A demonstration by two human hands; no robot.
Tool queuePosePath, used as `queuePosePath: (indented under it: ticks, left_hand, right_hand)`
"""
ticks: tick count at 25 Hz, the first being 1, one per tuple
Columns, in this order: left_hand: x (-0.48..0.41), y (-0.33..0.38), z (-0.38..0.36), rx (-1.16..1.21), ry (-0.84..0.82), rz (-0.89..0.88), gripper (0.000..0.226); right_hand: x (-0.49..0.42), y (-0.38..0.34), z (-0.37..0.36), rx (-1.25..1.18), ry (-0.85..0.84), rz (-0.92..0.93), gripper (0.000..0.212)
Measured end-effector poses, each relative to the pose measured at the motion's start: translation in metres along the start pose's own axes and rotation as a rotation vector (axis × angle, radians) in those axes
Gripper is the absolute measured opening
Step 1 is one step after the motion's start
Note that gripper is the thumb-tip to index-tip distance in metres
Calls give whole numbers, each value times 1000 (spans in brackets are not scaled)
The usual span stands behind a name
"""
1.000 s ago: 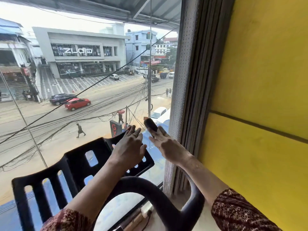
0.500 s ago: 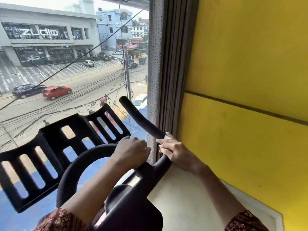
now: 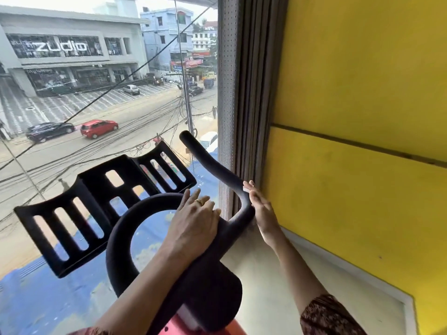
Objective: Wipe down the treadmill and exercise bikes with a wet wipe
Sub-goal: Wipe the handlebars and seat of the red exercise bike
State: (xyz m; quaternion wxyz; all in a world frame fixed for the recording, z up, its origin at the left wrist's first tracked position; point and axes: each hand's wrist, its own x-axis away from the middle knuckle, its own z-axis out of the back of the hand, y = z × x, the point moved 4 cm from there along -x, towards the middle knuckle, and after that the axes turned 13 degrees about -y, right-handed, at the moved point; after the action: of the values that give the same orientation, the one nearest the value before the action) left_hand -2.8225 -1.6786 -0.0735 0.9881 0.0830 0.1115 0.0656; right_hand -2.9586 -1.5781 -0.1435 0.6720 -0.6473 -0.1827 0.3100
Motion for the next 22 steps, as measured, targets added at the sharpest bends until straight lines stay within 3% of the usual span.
queuePosePath:
  ticks: [3, 8, 12, 16, 22]
  left_hand:
    - [5, 1, -1, 122, -7, 42, 44]
    - [24, 6, 0, 315, -24, 72, 34]
    - [53, 22, 13, 570, 23, 80, 33]
    - [89, 48, 14, 927, 113, 42, 30]
    - [132, 145, -25, 1252, -101, -10, 35]
  right_hand:
    - [17, -4, -11, -81, 115, -104, 39]
    - [66, -16, -45, 133, 157, -180, 44]
    - [107, -45, -64, 139, 105, -44, 36]
    - [178, -72, -52, 0, 327, 14, 37]
    - [303, -76, -4, 43, 558, -37, 30]
